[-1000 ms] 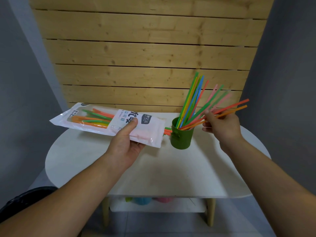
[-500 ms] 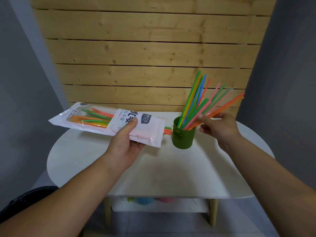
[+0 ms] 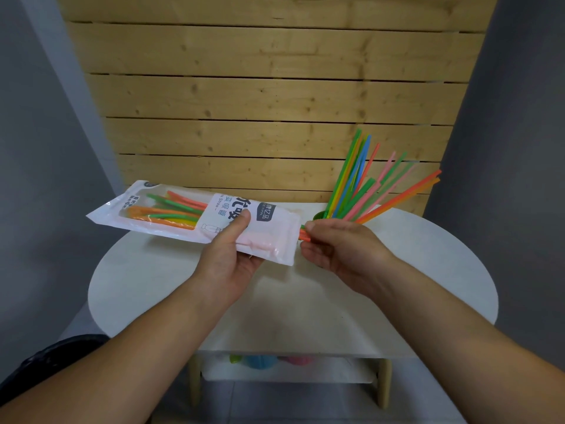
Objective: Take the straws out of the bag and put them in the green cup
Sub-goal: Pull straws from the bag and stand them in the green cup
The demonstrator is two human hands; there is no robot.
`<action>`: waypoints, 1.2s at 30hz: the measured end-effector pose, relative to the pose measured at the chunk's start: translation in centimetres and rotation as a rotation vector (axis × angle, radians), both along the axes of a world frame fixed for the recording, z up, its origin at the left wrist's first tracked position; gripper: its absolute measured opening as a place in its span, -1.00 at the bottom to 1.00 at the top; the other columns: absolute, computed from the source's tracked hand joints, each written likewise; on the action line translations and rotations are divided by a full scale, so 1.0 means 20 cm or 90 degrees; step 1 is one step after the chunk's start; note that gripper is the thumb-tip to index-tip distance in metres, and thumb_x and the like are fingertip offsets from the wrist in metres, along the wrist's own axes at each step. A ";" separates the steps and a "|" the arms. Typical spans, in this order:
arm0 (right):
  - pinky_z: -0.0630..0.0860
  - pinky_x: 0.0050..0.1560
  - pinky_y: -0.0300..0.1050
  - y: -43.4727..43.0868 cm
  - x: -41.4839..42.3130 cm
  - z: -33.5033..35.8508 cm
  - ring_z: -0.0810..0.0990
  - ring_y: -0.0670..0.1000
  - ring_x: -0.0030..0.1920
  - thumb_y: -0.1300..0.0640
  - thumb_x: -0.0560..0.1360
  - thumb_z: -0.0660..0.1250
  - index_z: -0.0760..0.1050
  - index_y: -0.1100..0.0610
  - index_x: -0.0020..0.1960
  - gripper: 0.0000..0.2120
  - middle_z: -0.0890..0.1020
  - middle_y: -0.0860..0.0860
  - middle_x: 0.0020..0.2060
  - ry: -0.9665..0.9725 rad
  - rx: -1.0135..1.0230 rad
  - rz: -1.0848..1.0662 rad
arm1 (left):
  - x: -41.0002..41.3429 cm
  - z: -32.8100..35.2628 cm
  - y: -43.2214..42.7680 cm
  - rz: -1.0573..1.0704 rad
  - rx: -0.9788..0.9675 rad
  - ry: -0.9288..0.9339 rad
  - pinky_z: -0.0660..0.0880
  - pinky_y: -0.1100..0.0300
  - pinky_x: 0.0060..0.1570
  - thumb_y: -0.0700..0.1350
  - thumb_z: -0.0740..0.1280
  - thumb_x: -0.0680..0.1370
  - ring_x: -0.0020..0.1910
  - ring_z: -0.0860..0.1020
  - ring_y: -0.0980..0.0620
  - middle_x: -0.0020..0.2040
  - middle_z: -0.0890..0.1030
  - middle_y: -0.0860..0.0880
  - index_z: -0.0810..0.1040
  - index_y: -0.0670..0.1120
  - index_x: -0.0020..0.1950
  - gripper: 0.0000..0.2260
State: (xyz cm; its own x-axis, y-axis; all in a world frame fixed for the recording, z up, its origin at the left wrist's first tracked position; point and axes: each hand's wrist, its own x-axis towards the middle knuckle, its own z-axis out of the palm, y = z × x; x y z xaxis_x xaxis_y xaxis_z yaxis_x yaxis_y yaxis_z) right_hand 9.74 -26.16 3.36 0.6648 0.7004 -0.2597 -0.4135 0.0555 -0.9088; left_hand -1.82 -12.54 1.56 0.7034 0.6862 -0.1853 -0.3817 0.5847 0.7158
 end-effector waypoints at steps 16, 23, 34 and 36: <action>0.63 -0.30 -0.23 -0.11 0.09 0.04 0.65 0.00 -0.28 0.36 0.51 0.38 0.61 0.28 -0.05 -0.95 0.66 0.19 -0.19 -0.057 0.019 -0.078 | -0.02 0.02 0.03 0.020 -0.069 -0.035 0.69 0.00 -0.19 -0.24 0.41 0.56 -0.03 0.74 -0.05 0.04 0.75 -0.09 0.51 -0.05 0.32 -0.66; 0.58 -0.24 -0.13 -0.12 0.02 0.02 0.59 -0.02 -0.30 -0.08 0.28 0.48 0.59 0.09 -0.04 -0.66 0.60 0.01 -0.31 -0.068 0.019 -0.002 | -0.02 0.05 0.03 0.029 -0.088 -0.046 0.67 -0.07 -0.03 -0.24 0.40 0.57 -0.02 0.74 -0.05 0.02 0.76 -0.10 0.56 -0.07 0.17 -0.80; 0.47 -0.31 -0.15 0.15 -0.11 -0.03 0.39 -0.07 -0.37 -0.08 0.58 0.31 0.57 0.01 0.22 -0.73 0.45 -0.05 -0.36 -0.096 0.065 -0.163 | -0.02 0.04 0.03 0.021 -0.101 -0.058 0.67 -0.09 -0.01 -0.23 0.40 0.57 0.00 0.74 -0.06 0.07 0.75 -0.11 0.56 -0.10 0.25 -0.74; 0.46 -0.35 -0.18 0.17 -0.12 -0.02 0.38 -0.08 -0.39 -0.02 0.60 0.31 0.61 0.07 0.09 -0.80 0.48 -0.06 -0.39 -0.069 0.100 -0.195 | -0.02 0.04 0.04 0.029 -0.105 -0.059 0.67 -0.08 -0.03 -0.23 0.40 0.57 0.00 0.74 -0.06 0.07 0.74 -0.11 0.54 -0.10 0.29 -0.71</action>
